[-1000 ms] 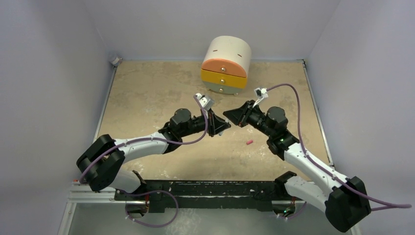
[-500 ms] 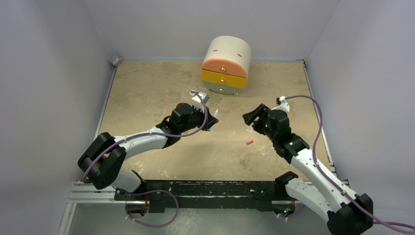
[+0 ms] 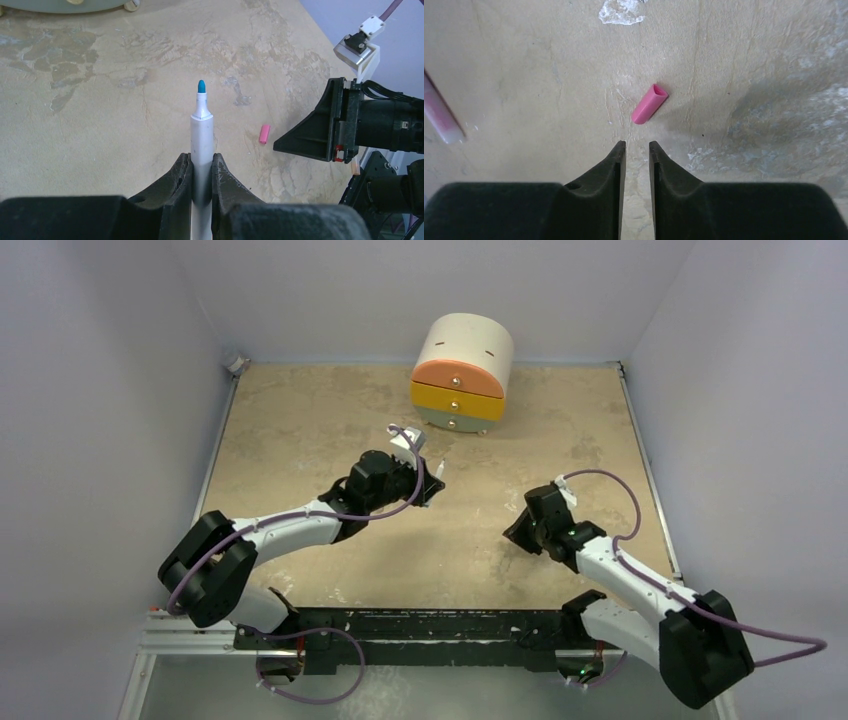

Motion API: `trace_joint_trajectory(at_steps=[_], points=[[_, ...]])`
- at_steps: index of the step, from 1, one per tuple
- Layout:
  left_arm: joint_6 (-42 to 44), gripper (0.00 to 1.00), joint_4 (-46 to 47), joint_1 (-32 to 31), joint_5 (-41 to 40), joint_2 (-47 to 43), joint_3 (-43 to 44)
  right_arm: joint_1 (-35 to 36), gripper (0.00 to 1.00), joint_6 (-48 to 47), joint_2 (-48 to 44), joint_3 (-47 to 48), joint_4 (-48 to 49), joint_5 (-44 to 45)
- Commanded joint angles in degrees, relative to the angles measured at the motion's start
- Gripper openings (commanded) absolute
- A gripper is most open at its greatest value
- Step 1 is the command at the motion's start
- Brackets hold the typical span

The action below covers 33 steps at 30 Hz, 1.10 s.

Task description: Insert the pens into the pen caps

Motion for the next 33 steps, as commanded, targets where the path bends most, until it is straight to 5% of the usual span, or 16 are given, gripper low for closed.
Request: trace_joint_trajectory(at_steps=[1, 3, 12, 33], points=[[1.15, 0.00, 1.90, 0.82, -0.43, -2.09, -0.39, -0.11, 0.14, -0.81, 3.89, -0.60, 5.62, -2.43], [1.05, 0.00, 1.88, 0.97, -0.41, -2.12, -0.57, -0.12, 0.00, -0.99, 4.13, -0.73, 6.33, -1.42], [1.75, 0.00, 0.14, 1.32, -0.51, -2.66, -0.06, -0.53, 0.06, 0.51, 5.47, 0.02, 4.52, 2.84], [2.11, 0.00, 0.26, 2.58, 0.63, -1.34, -0.66, -2.99, 0.03, -0.52, 16.90, 8.24, 2.48, 3.00]])
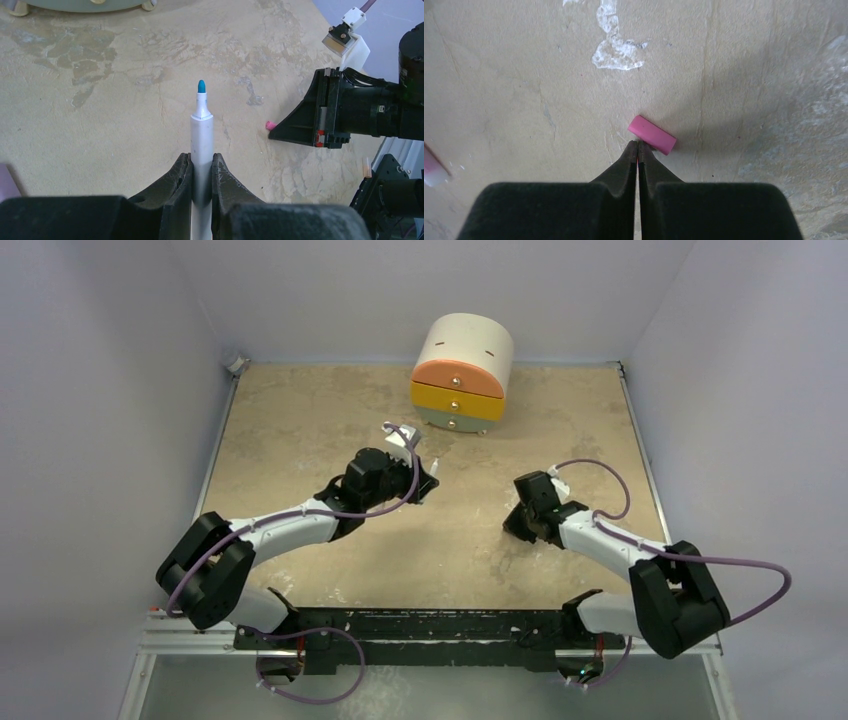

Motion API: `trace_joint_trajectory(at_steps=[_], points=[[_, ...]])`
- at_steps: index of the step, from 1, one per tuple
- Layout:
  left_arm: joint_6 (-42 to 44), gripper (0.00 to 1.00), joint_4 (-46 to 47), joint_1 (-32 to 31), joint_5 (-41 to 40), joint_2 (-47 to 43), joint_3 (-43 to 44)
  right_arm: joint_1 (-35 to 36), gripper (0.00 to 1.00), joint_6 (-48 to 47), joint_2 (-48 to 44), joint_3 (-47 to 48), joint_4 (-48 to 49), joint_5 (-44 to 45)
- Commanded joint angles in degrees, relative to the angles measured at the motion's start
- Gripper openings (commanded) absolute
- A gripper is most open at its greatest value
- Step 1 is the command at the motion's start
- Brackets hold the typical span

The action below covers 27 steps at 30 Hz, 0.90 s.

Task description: Insert the pens into the pen caps

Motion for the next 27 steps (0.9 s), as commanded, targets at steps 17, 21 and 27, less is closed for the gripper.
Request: trace_joint_trajectory(at_steps=[17, 21, 27], points=[[0.46, 0.00, 3.27, 1.23, 1.74, 0.33, -0.91, -2.61, 0.45, -12.82, -3.12, 8.95, -3.14, 4.34], [0.52, 0.00, 3.37, 1.19, 1.92, 0.20, -1.11, -2.62, 0.63, -13.51, 3.10, 11.01, -7.08, 4.00], [0.62, 0.00, 3.53, 1.44, 1.79, -0.29, -1.81, -2.63, 0.67, -14.07, 4.16, 10.46, -6.63, 3.05]])
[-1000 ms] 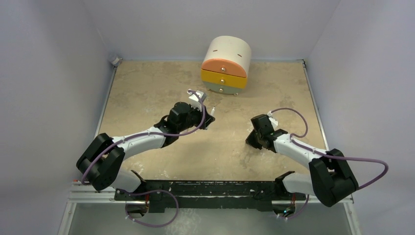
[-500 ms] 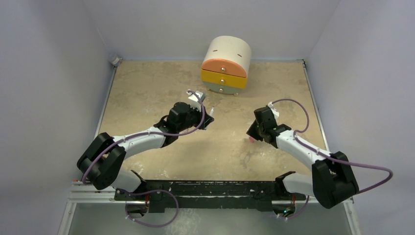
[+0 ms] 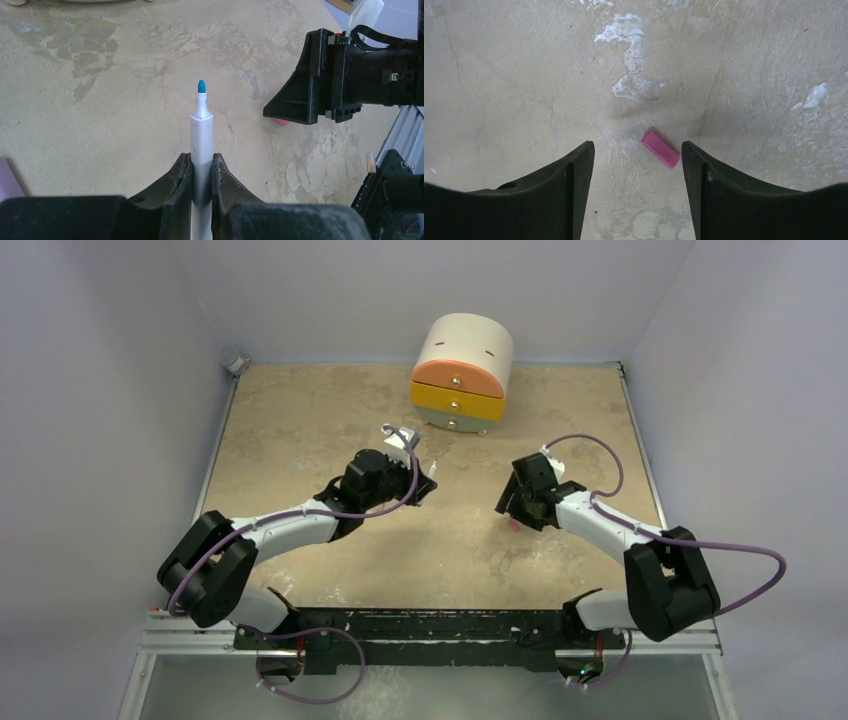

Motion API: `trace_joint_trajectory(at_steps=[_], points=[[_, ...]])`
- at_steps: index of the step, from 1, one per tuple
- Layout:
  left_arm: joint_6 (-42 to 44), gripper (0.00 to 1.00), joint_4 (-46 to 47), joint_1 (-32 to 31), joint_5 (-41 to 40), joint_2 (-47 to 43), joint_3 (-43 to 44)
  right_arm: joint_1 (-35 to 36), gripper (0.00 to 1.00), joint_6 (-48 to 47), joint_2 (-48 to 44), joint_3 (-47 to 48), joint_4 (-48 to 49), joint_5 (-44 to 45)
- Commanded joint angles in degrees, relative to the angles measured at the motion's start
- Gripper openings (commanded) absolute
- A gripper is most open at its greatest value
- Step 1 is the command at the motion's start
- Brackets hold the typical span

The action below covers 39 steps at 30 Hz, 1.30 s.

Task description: Insert the pens into the pen caps

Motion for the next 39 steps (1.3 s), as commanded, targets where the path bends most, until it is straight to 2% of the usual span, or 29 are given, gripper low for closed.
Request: trace_joint_trajectory(at_steps=[1, 5, 7, 14, 32, 34, 37, 39], points=[[0.30, 0.00, 3.09, 0.78, 0.53, -1.00, -0.97, -0.20, 0.67, -1.53, -0.99, 0.88, -1.26, 0.99], [0.40, 0.00, 3.24, 1.00, 0.10, -1.36, -1.38, -0.08, 0.62, -2.46, 0.35, -0.22, 0.27, 1.43], [0.24, 0.00, 3.40, 1.05, 0.06, -1.40, -1.49, 0.07, 0.56, -2.33, 0.13, -0.99, 1.18, 0.46], [0.05, 0.00, 3.53, 1.10, 0.52, -1.76, -1.65, 0.56, 0.47, -1.98, -0.83, -2.39, 2.42, -0.85], [0.25, 0.00, 3.05, 1.11, -0.44, -3.52, -1.80, 5.59, 0.43, 3.00, 2.28, -3.07, 1.96, -0.73], [0.38, 0.00, 2.95, 1.10, -0.38, -3.64, -1.76, 5.58, 0.45, 4.90, 2.89, -2.72, 0.84, -1.03], [0.39, 0.00, 2.81, 1.14, -0.29, -3.60, -1.75, 5.59, 0.54, 6.23, 4.06, -1.86, 0.05, -0.94], [0.46, 0.00, 2.79, 1.10, -0.27, -3.62, -1.75, 5.60, 0.55, 6.61, 4.93, -0.99, -0.48, -0.32]])
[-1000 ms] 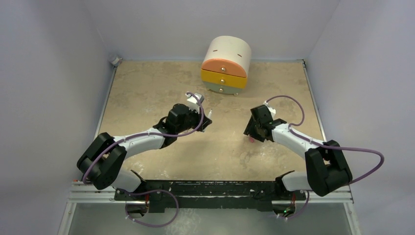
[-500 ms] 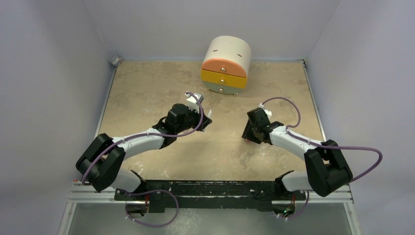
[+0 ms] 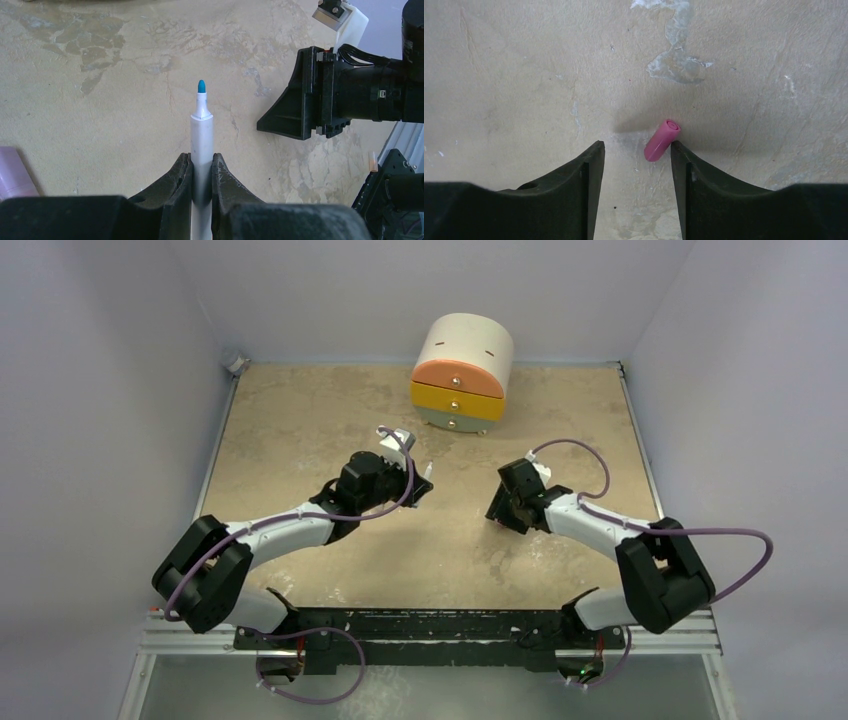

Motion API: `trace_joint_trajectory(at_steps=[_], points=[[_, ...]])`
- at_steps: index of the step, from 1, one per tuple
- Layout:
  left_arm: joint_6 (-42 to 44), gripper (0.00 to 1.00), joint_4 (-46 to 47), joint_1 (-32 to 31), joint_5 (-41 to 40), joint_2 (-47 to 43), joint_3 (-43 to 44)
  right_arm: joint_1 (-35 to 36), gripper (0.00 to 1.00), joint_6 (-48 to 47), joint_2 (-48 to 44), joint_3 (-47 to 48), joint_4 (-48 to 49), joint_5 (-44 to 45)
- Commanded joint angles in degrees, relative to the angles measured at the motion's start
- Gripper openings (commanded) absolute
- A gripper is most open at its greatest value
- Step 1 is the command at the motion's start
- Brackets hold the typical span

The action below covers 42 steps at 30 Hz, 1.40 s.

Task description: Insert the pens into the pen caps

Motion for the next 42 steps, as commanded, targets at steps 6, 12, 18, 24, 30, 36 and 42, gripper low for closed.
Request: trace_joint_trajectory(at_steps=[6, 12, 18, 24, 30, 36, 42], points=[[0.86, 0.00, 2.20, 0.51, -0.32, -1.81, -0.03, 0.22, 0.54, 1.66, 6.24, 2.98, -4.74, 0.93], [1.32, 0.00, 1.49, 0.68, -0.60, -2.46, -0.15, 0.18, 0.49, 0.30, 7.58, 3.97, -4.69, 3.47], [1.18, 0.00, 1.46, 0.68, -0.27, -2.74, -0.20, 0.89, 0.48, -0.22, 7.31, 5.36, -8.22, 6.70], [0.89, 0.00, 1.53, 0.68, 0.08, -2.94, -0.28, 1.44, 0.43, 0.42, 9.24, 6.72, -10.31, 7.92], [1.25, 0.00, 1.14, 0.77, -0.38, -3.87, -0.47, 1.88, 0.36, -0.07, 11.46, 8.08, -11.25, 8.22], [1.24, 0.00, 1.09, 0.79, -0.42, -4.26, -0.71, 2.58, 0.31, -0.34, 13.88, 9.45, -12.42, 8.57], [1.24, 0.00, 1.15, 0.86, -0.25, -4.02, -0.70, 2.55, 0.16, -0.36, 13.28, 8.61, -10.69, 7.03]])
